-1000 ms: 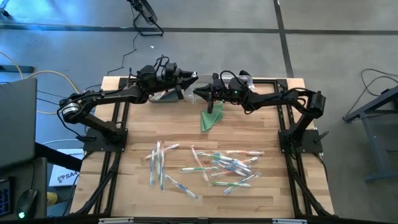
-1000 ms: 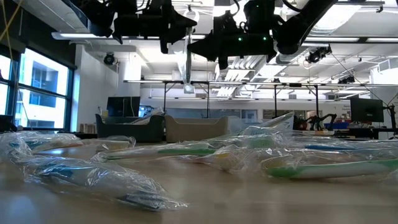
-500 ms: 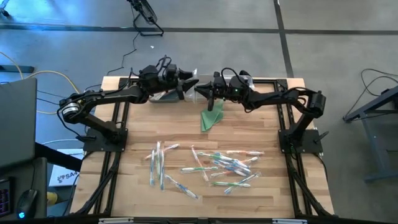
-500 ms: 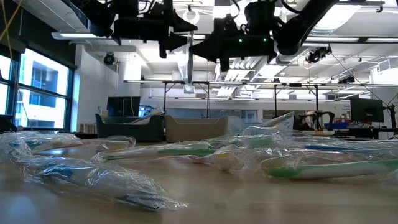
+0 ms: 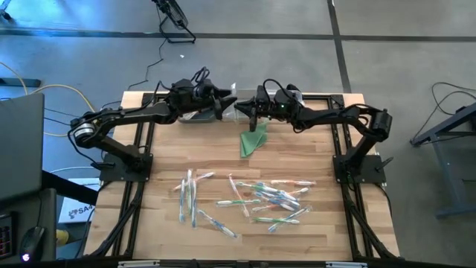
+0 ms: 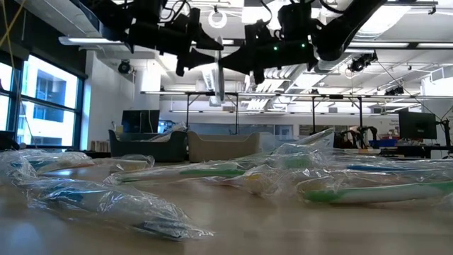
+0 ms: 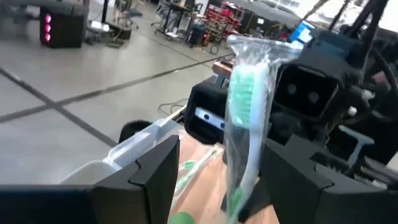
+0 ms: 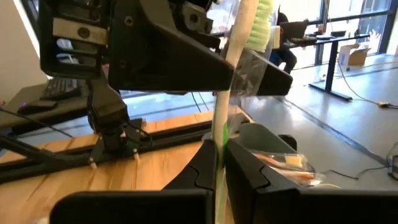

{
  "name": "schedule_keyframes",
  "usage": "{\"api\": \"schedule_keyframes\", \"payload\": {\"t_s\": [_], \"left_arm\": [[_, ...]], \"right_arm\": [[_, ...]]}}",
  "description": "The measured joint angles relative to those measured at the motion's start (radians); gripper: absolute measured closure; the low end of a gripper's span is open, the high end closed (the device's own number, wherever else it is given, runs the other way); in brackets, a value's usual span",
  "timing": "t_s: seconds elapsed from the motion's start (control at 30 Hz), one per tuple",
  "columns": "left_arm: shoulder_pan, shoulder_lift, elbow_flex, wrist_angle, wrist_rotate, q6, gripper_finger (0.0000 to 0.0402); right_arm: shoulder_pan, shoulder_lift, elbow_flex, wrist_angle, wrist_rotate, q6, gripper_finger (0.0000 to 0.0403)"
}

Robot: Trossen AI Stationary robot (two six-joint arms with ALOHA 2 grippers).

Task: Pick & Place Toothbrushes
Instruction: Put the green toothbrush into the transparent bin

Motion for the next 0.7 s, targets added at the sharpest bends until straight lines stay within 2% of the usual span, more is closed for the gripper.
{"api": "schedule_keyframes", "payload": {"t_s": [0.13, 0.37, 0.5, 0.7], "left_arm": [[-0.007, -0.005, 0.0, -0.004, 0.001, 0.087, 0.0194], [-0.006, -0.067, 0.0, -0.072, -0.006, 0.122, 0.0194], [-0.006, -0.149, 0.0, -0.176, -0.013, 0.175, 0.0194], [-0.006, -0.28, 0.0, -0.356, -0.11, 0.22, 0.0194]], "right_arm": [[-0.004, -0.06, 0.0, -0.108, 0.053, -0.059, 0.0395], [-0.013, -0.212, 0.0, -0.313, 0.2, -0.175, 0.0395], [-0.019, -0.293, 0.0, -0.435, 0.291, -0.234, 0.0395], [-0.06, -0.376, 0.001, -0.586, 0.382, -0.256, 0.0395]]}}
